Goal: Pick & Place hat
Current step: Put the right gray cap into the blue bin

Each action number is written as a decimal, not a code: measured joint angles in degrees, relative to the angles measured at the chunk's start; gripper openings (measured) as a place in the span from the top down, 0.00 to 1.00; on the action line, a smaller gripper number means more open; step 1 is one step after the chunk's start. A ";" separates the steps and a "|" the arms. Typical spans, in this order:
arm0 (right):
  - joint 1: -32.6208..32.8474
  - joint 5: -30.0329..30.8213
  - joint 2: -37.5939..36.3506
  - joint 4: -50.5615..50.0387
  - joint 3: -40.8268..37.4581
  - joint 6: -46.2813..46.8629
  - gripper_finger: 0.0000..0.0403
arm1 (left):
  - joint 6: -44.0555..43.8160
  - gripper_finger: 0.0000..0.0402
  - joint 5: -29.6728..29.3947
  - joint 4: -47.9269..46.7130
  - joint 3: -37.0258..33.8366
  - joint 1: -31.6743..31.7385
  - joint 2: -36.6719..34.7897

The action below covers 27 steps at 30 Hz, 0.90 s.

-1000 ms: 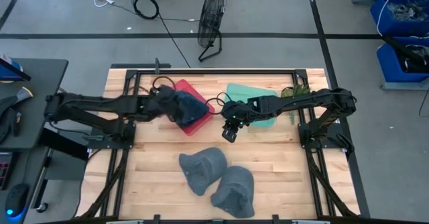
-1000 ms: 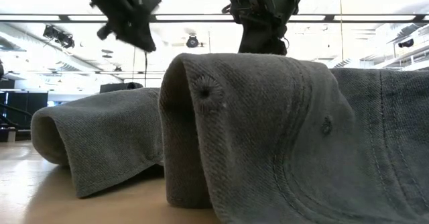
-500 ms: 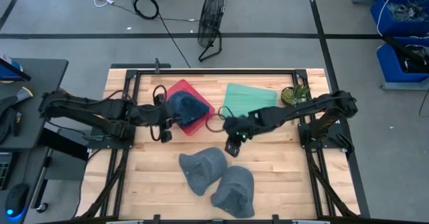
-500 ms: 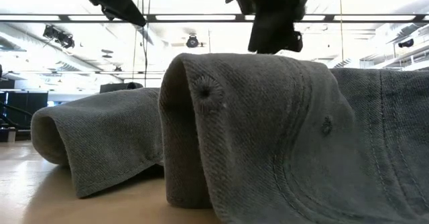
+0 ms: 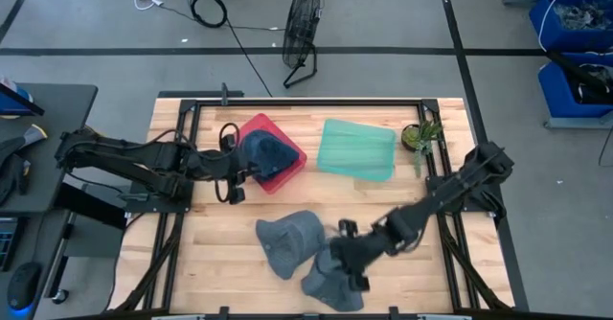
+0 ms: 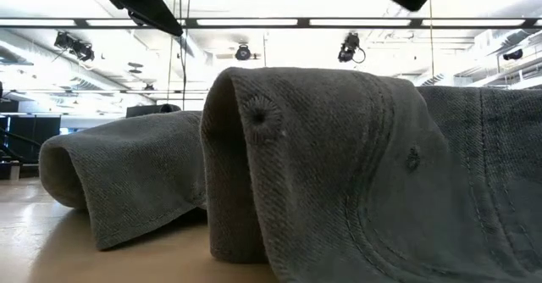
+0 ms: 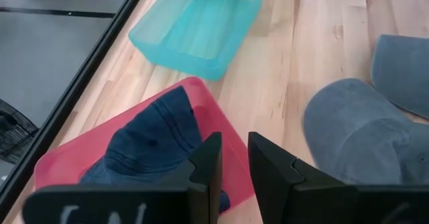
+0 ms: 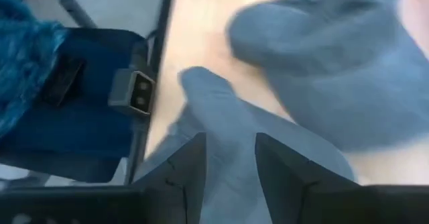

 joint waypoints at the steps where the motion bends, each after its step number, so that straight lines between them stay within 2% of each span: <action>1: 0.93 0.36 0.97 1.43 0.00 -0.64 0.68 | -0.20 0.81 0.00 -0.05 0.00 0.00 0.00; 4: 2.90 0.97 4.25 4.22 0.00 -2.25 0.68 | -2.09 0.81 0.00 -0.20 0.00 0.00 0.00; 9: 3.63 2.49 8.74 2.01 0.00 0.63 0.68 | -5.60 0.81 0.02 -0.29 0.00 0.00 0.00; 17: 3.32 10.31 11.86 0.00 0.00 2.39 0.67 | -6.00 0.81 0.00 -0.73 0.00 0.00 -0.02; 27: 3.27 11.04 10.07 0.68 0.11 -1.82 0.51 | -6.01 0.81 0.00 -1.12 0.00 0.00 0.00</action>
